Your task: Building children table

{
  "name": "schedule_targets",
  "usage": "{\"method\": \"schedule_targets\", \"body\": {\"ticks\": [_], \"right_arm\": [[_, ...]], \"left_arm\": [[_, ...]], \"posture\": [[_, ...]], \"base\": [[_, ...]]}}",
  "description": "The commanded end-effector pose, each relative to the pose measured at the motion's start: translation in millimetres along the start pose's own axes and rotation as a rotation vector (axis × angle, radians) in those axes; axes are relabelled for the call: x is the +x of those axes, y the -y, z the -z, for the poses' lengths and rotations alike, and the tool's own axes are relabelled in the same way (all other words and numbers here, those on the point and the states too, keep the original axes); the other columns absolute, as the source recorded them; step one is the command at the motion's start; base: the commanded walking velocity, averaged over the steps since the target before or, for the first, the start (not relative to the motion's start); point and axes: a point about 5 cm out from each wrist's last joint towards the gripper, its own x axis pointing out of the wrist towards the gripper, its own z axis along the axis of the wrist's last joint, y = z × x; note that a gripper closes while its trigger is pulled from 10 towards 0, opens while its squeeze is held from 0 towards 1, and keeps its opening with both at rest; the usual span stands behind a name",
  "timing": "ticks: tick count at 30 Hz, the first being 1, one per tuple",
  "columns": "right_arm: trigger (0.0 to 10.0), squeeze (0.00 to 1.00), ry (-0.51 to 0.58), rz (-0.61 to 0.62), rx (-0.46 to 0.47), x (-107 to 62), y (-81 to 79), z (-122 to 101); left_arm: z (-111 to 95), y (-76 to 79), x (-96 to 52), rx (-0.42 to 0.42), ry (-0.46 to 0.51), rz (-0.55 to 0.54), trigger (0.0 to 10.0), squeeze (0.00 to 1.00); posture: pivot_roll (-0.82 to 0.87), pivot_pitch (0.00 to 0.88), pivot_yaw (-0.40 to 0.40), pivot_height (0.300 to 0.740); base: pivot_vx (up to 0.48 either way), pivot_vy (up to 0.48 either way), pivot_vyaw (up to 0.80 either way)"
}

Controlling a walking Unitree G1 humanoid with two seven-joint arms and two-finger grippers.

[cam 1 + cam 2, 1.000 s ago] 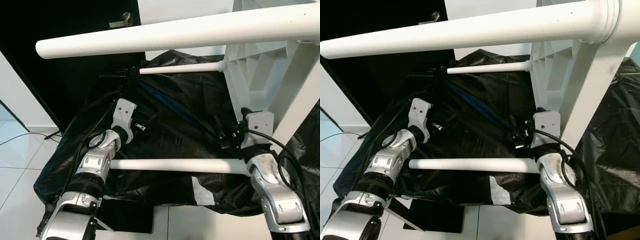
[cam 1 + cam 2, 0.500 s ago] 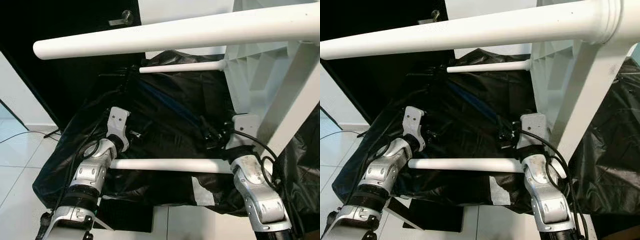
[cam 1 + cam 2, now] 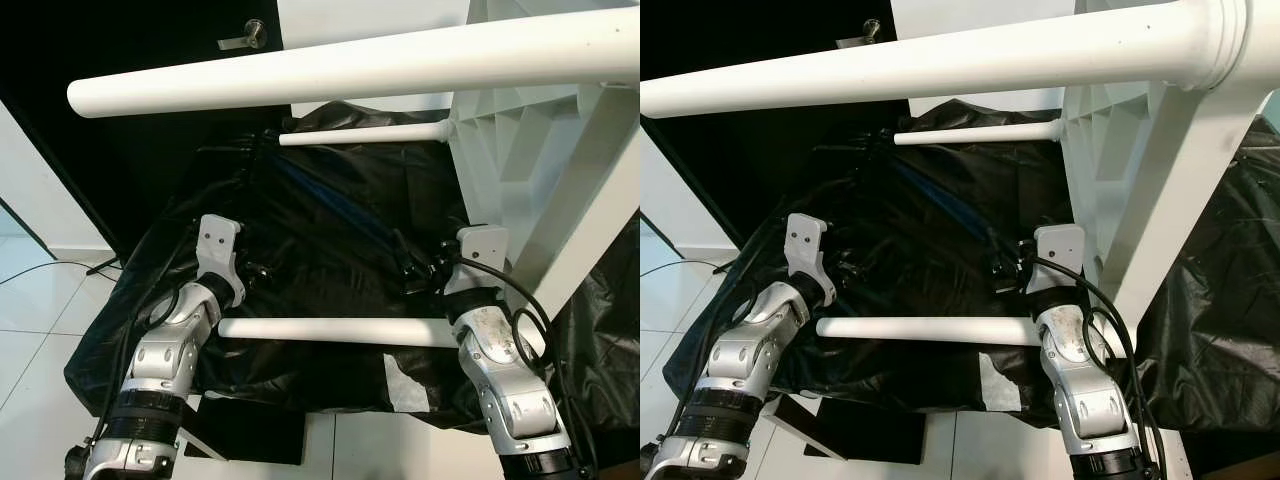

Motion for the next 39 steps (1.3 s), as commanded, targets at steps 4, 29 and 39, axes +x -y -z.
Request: {"method": "schedule_targets", "body": {"ticks": [4,29,39], "right_arm": [[10.0,0.0,0.012,-0.057,-0.011,-0.3,-5.4,2.6],[10.0,0.0,0.018,-0.049,-0.005,2.0,-6.2,7.7],[10.0,0.0,0.004,-0.018,-0.029,5.6,4.3,11.7]], "left_arm": [[-3.6,1.1,-9.0,-0.024,0.03,-0.065,10.0,0.0],[1.0,1.1,-15.4,-0.006,-0.015,-0.027,10.0,0.0],[1.6,-0.5,-16.5,-0.016,-0.021,-0.039,10.0,0.0]], "posture": [[-0.04,0.0,0.042,0.74],[-0.03,0.0,0.03,0.74],[-0.03,0.0,0.029,0.74]], "base": [[0.0,0.0,0.0],[0.0,0.0,0.0],[0.0,0.0,0.0]]}}
